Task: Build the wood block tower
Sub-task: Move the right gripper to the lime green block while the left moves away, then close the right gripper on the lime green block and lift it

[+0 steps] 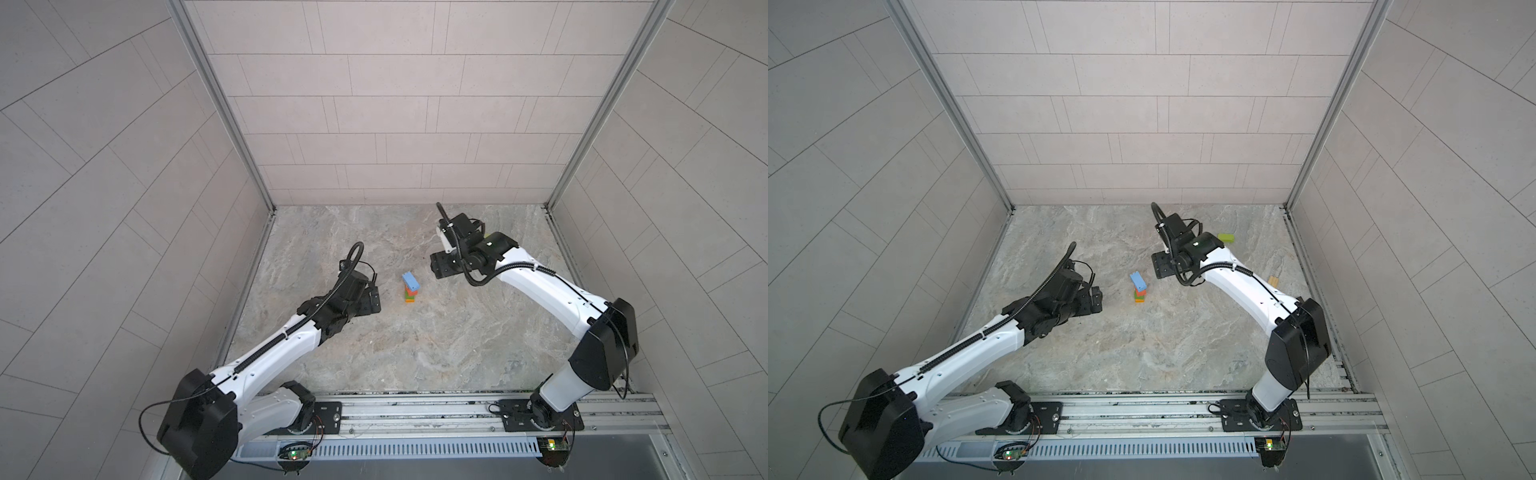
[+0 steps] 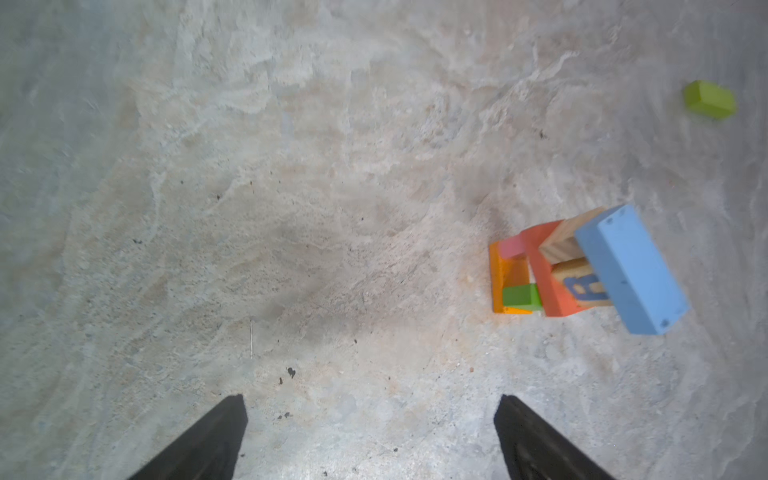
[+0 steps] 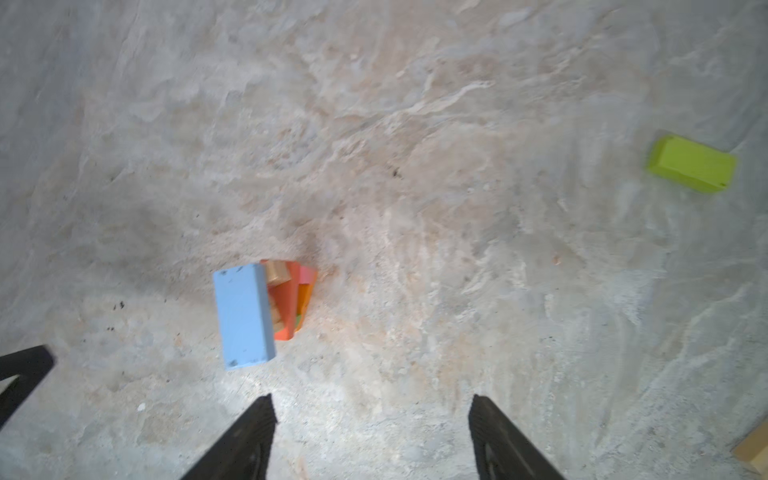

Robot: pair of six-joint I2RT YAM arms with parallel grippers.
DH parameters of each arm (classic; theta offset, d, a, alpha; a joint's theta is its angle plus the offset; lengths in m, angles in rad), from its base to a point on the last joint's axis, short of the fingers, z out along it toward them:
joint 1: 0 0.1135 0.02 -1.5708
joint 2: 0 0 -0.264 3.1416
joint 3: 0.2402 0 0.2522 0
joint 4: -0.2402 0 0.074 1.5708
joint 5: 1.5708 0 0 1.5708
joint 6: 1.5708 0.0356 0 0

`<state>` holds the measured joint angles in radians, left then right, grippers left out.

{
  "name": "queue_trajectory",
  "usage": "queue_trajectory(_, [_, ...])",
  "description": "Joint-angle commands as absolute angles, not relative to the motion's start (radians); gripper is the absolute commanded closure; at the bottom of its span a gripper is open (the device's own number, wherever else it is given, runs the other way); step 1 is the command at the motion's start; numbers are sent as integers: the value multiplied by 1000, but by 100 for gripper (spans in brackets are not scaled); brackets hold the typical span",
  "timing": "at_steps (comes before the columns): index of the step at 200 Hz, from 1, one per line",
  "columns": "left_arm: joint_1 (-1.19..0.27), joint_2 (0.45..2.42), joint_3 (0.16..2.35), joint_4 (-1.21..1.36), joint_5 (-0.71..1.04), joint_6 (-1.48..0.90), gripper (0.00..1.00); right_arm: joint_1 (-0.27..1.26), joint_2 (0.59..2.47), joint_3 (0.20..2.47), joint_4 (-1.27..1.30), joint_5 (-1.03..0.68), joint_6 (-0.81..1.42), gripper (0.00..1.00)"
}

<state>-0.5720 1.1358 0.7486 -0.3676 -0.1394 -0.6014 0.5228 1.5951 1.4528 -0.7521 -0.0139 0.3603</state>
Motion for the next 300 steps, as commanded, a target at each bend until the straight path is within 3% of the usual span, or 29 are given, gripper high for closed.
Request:
queue_trajectory(1, [-565, 1162, 869, -425, -184, -583, 0, 415, 1590, 1413, -666, 2, 352, 16])
queue_trajectory(43, [-550, 1344, 1148, -492, -171, -559, 0, 211, 1698, 1484, -586, 7, 311, 10])
queue_trajectory(66, [-539, 1447, 1300, -505, -132, -577, 0, 163, 1798, 1572, -585, 100, 261, 10])
queue_trajectory(139, [-512, 1740, 1643, -564, -89, -521, 0, 61, 2146, 1887, -644, 80, 244, 10])
queue_trajectory(199, [-462, 1874, 1746, -564, -60, -515, 0, 31, 2319, 2049, -694, 47, 243, 11])
queue_trajectory(300, [-417, 1953, 1754, -522, 5, -529, 0, 0, 2447, 2174, -748, -11, 261, 17])
